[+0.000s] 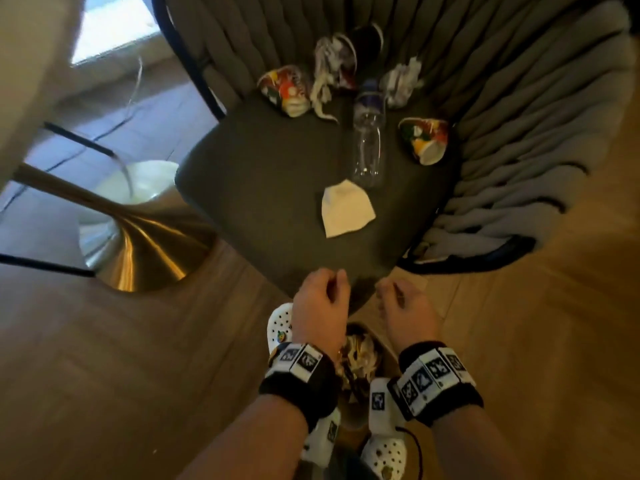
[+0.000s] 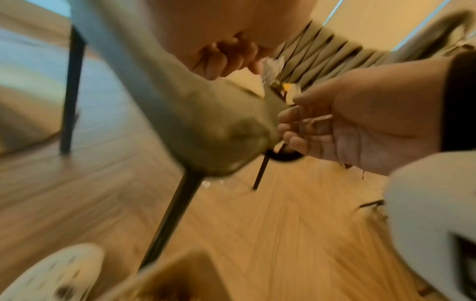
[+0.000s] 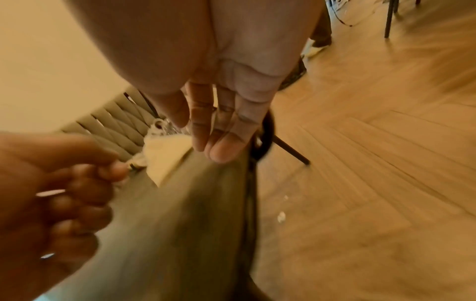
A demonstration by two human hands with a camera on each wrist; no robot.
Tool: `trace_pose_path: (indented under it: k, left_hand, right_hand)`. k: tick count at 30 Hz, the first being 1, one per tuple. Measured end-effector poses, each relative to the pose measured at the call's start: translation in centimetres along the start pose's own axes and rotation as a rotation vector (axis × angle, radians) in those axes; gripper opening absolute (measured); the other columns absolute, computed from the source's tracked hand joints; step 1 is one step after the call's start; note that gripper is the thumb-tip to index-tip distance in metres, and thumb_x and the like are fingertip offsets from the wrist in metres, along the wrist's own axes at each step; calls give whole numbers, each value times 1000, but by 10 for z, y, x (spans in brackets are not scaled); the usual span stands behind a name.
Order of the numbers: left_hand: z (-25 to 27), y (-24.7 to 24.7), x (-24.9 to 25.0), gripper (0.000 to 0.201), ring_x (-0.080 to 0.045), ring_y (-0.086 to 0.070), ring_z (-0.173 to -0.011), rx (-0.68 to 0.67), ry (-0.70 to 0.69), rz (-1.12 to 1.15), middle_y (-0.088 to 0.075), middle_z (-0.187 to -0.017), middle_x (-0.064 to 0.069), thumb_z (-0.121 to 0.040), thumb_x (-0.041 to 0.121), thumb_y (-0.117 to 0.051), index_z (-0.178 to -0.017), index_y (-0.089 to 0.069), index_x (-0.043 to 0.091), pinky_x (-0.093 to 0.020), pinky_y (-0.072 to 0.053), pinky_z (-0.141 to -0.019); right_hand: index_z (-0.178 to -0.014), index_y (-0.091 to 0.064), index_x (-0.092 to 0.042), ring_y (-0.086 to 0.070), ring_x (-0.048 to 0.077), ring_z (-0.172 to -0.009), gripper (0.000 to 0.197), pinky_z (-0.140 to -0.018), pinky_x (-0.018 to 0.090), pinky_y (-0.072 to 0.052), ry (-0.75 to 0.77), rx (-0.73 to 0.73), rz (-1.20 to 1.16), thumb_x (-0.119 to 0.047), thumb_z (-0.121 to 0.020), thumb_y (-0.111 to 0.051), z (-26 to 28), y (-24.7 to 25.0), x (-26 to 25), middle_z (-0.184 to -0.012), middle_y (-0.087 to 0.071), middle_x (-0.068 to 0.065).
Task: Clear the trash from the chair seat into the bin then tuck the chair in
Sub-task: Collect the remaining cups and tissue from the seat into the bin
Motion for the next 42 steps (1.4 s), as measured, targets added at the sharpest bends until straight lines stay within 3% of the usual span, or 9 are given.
trace_pose_path:
  k: [3, 7, 12, 18, 24, 28, 31, 35, 42]
  left_hand:
    - [-75, -4, 29, 48, -23, -45, -116, -28, -15, -149, -44, -131, -5, -91, 42, -64, -133, -48, 24, -42, -47, -99]
    - [-140, -24, 39, 94, -34, -34, -135, -271, 16, -404, -34, -150, -12, -82, 49, -73, -154, -17, 28, -52, -35, -110]
    - [-157, -7, 22, 57, -20, -54, -118, -359, 66, -81, -56, -128, 0, -86, 32, -74, -136, -45, 32, -38, -48, -100]
    - [-201, 65, 13, 38, -4, -60, -105, -198, 104, 148, -59, -118, 14, -87, 44, -71, -118, -50, 47, -37, -54, -93]
    - [-327, 88, 51, 69, -25, -30, -138, -28, 178, 66, -31, -151, 0, -79, 69, -65, -137, -51, 35, -46, -30, -114]
    - [-377, 68, 65, 70, -38, -21, -145, -146, 176, -98, -19, -161, -8, -75, 72, -67, -135, -57, 38, -47, -22, -119]
    - [-382, 52, 57, 61, -39, -23, -142, -251, 154, -253, -23, -158, -8, -75, 66, -73, -129, -60, 40, -48, -26, -115]
    - [-377, 56, 51, 48, -34, -34, -131, -184, 122, -209, -36, -141, -7, -75, 54, -80, -115, -65, 31, -40, -34, -107]
    - [-347, 72, 38, 42, -13, -50, -113, -124, 152, -14, -53, -130, 3, -79, 46, -80, -112, -59, 30, -30, -44, -89]
  right_hand:
    - [-97, -66, -22, -62, 18, -83, 29, -77, 34, -51, 44, 94, -40, -42, -95, -44, -38, 30, -61, -89, -68, 1]
    - [-110, -61, -23, -59, 19, -95, 23, -76, 26, -40, 85, 322, 16, -35, -95, -49, -97, 66, -121, -108, -63, 3]
    - [-127, -48, -17, -47, 39, -118, 44, -98, 46, -43, -16, 525, 140, -37, -89, -57, -183, 94, -148, -134, -42, 18]
    - [-147, -23, -14, -32, 43, -134, 88, -106, 53, -31, -393, 328, 232, -48, -80, -68, -240, 92, -130, -149, -29, 19]
    - [-122, -56, -2, -58, 34, -109, 54, -84, 36, -42, -414, 329, -15, -31, -80, -74, -231, 97, -150, -122, -61, 16]
    - [-112, -65, -8, -61, 10, -80, 43, -66, 15, -47, -133, 410, -348, -34, -79, -75, -238, 122, -211, -97, -65, 0]
    - [-118, -61, -14, -57, -1, -73, 46, -49, 6, -42, -121, 248, -337, -36, -80, -74, -269, 109, -240, -101, -63, -4]
    - [-120, -61, -9, -56, 15, -91, 47, -74, 23, -41, -224, 92, -109, -38, -84, -68, -302, 84, -233, -115, -64, 6]
    - [-135, -43, -6, -52, 27, -120, 73, -90, 30, -36, -333, 249, -180, -50, -81, -66, -285, 95, -199, -134, -54, 7]
Point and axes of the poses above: each hand's wrist, its own z-axis away from the middle knuckle, its own y-axis out of the back of the hand, x = y × z, the point moved 7 cm from there along -z, towards the middle knuckle
